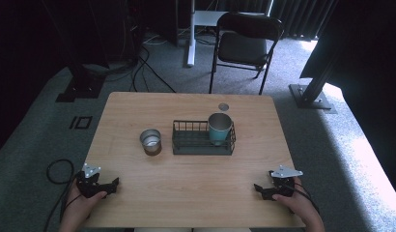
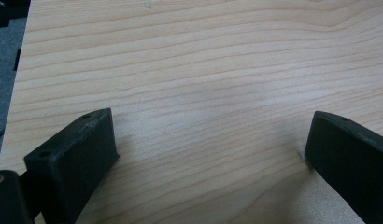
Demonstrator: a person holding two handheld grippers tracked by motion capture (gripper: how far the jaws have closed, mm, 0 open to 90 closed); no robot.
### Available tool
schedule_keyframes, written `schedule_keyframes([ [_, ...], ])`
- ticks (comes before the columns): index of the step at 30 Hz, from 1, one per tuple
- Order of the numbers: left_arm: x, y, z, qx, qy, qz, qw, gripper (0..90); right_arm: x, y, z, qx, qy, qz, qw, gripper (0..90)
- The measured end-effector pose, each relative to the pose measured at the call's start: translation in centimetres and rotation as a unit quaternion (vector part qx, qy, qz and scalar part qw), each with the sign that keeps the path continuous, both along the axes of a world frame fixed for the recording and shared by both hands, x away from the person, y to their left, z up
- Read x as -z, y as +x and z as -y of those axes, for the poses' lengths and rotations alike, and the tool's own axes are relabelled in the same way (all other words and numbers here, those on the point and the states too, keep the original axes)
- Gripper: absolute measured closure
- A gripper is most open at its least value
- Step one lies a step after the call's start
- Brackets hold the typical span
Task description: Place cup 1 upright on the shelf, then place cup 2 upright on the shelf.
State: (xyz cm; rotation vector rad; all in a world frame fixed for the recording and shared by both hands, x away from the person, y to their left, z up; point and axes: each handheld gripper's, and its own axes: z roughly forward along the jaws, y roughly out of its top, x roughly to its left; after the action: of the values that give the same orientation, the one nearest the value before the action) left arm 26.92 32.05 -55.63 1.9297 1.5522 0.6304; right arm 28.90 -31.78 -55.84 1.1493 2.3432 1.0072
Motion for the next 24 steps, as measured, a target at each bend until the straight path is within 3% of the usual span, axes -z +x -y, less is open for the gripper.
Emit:
schedule_keyframes([
  [16,-0.02,-0.02,-0.03,0.003,0.001,-0.001,1.0,3.2,0.0,0.0,0.01,0.0,0.0,0.0,1.0,11.0],
  [24,-0.06,-0.44,0.1,0.043,0.001,-0.003,0.9991,3.1,0.0,0.01,0.01,0.0,0.0,0.0,1.0,11.0],
])
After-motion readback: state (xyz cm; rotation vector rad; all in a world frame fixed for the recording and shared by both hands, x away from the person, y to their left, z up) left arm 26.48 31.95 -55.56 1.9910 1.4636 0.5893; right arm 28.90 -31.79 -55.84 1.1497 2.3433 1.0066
